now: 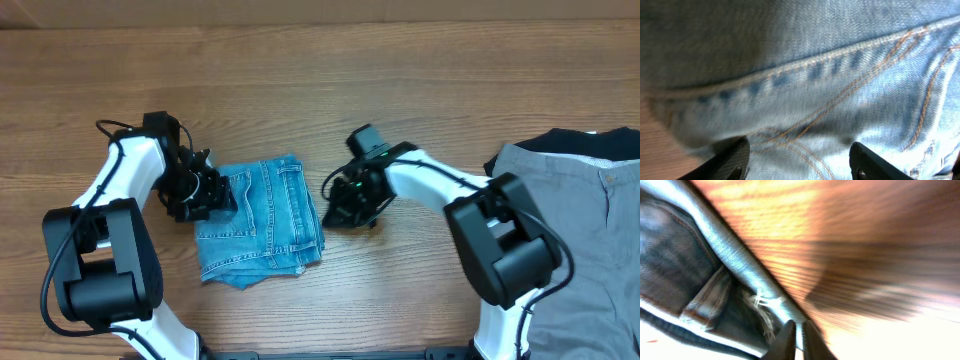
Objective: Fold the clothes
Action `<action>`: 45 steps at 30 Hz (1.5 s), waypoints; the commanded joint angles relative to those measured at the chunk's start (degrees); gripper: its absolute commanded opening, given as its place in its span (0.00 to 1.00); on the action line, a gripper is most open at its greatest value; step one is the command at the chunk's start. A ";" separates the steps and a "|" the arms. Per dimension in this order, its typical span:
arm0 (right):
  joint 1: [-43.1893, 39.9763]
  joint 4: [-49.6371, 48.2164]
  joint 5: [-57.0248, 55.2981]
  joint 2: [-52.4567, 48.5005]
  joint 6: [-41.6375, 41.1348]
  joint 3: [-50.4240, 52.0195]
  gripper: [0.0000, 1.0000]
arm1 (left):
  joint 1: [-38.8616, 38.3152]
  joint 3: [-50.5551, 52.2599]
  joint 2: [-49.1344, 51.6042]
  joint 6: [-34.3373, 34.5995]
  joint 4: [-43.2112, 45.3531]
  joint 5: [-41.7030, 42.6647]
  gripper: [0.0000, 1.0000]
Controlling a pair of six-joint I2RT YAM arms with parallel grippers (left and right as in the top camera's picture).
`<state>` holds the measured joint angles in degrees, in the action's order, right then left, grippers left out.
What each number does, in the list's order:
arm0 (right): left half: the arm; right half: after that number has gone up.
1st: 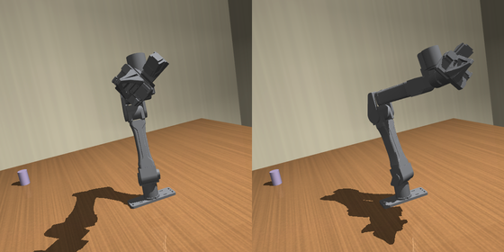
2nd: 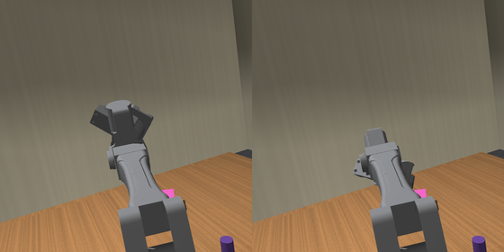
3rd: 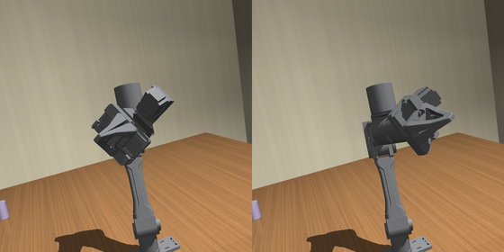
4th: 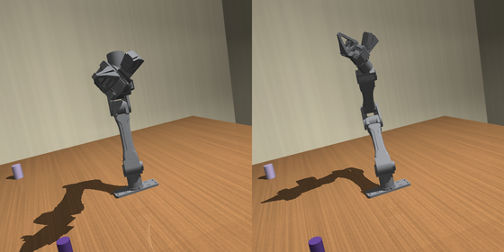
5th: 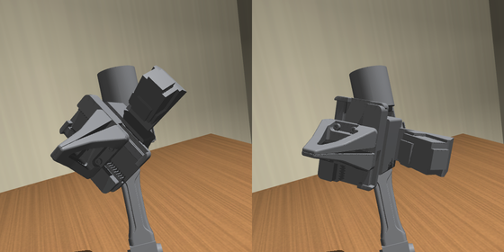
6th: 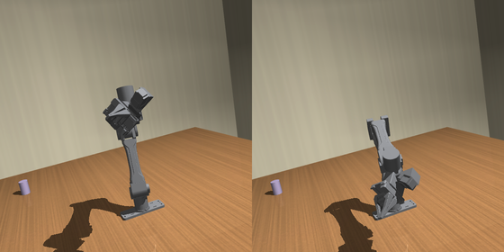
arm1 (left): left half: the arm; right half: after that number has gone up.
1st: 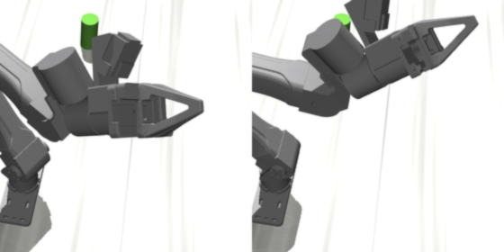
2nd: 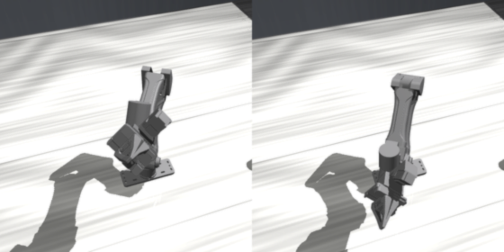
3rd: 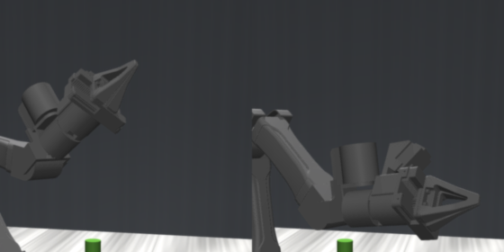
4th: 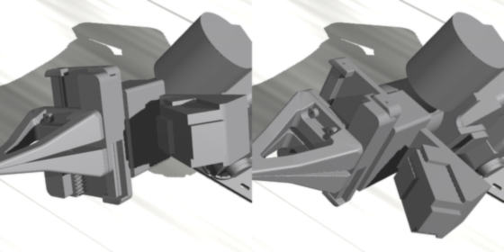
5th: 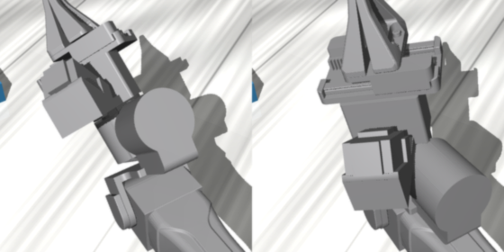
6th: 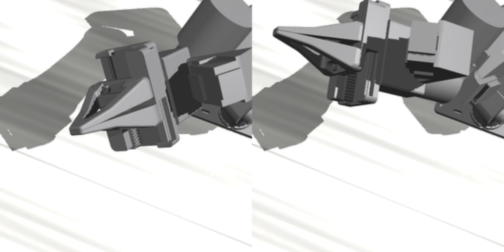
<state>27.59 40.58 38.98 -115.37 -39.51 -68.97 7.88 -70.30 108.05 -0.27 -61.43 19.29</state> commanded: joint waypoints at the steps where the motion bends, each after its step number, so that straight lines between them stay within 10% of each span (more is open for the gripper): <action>1: -2.36 1.57 -2.01 7.85 10.93 0.22 0.15 | 1.20 -8.13 0.94 -4.61 -4.63 0.37 0.68; 13: 0.04 3.34 1.14 20.85 9.38 0.35 0.26 | -0.76 -19.78 1.46 -27.26 -4.85 1.73 0.72; 30: 15.41 0.92 -1.55 1.07 -9.40 0.37 0.15 | -0.79 -19.76 1.46 -21.35 -6.34 1.11 0.78; 45: -5.40 -11.04 -10.69 -4.35 -15.87 0.33 0.08 | -0.79 -19.76 1.46 -21.33 -7.54 1.14 0.79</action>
<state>27.22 32.38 38.52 -116.97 -55.24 -68.75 7.20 -89.76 109.12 -22.46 -69.01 20.14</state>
